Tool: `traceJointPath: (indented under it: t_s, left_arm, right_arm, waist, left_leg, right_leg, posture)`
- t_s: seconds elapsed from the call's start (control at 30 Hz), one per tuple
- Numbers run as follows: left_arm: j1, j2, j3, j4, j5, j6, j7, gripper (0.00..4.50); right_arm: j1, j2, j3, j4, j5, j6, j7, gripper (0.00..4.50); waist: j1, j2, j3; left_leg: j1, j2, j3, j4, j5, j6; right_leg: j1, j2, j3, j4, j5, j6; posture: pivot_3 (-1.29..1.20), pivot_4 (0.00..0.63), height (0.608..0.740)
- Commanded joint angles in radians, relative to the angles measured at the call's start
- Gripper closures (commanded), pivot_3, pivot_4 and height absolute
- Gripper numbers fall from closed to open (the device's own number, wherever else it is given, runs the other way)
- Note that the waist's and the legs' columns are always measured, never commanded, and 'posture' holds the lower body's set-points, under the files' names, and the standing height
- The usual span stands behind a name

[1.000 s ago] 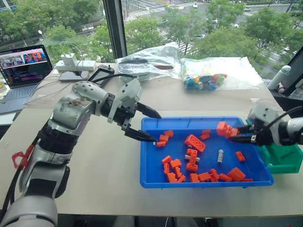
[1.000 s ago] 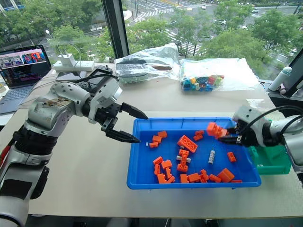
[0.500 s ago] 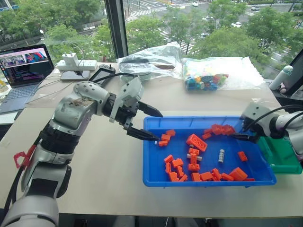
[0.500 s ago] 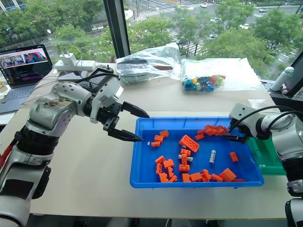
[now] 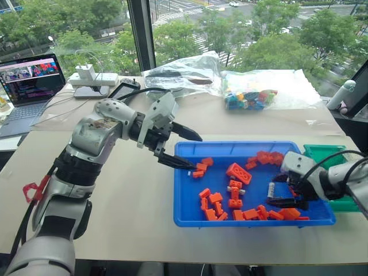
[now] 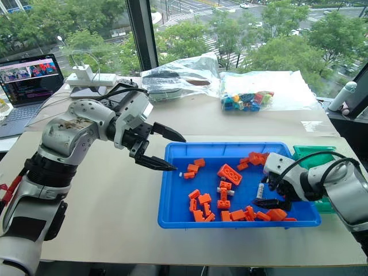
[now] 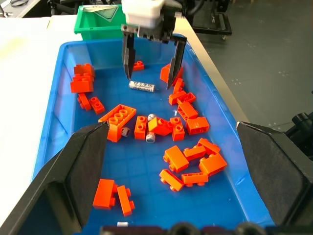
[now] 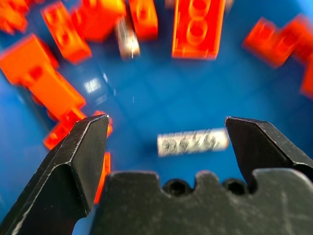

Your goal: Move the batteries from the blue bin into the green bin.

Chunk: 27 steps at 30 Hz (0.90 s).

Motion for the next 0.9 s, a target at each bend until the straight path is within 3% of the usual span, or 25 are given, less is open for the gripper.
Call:
traceJointPath:
  t_s: [0.03,0.73,0.83,0.9]
  left_arm:
    - [-0.025,0.008,0.018,-0.012,-0.004,-0.008,-0.004,0.00]
    - [-0.007,0.041,0.023,-0.054,-0.010,0.015,0.011,0.00]
    - [-0.006,0.045,0.023,-0.054,-0.009,0.014,0.010,0.00]
    - [-0.006,0.045,0.022,-0.052,-0.008,0.012,0.009,0.00]
  right_arm:
    - [-0.044,0.006,-0.011,0.053,-0.020,-0.066,0.003,0.08]
    - [-0.086,0.082,0.036,0.169,-0.046,-0.154,0.045,0.08]
    - [-0.085,0.090,0.032,0.183,-0.049,-0.164,0.043,0.76]
    - [-0.085,0.095,0.023,0.186,-0.045,-0.166,0.040,1.49]
  waist:
    - [-0.005,0.000,0.000]
    - [-0.008,0.000,0.000]
    - [-0.008,0.000,0.000]
    - [-0.008,0.000,0.000]
  left_leg:
    - [0.000,0.000,0.000,0.000,0.000,0.000]
    - [0.000,0.000,-0.001,0.000,0.000,0.000]
    - [0.000,0.000,-0.001,0.000,0.000,0.000]
    - [0.000,0.000,-0.001,0.000,0.000,0.000]
  right_leg:
    - [0.000,0.000,0.000,0.000,0.000,0.000]
    - [0.000,0.000,0.000,0.000,0.000,0.000]
    - [0.000,0.000,0.000,0.000,0.000,0.000]
    - [0.000,0.000,0.000,0.000,0.000,0.000]
  posture:
    - [0.00,0.150,0.737]
    - [0.00,0.150,0.737]
    - [0.00,0.150,0.737]
    - [0.00,0.150,0.737]
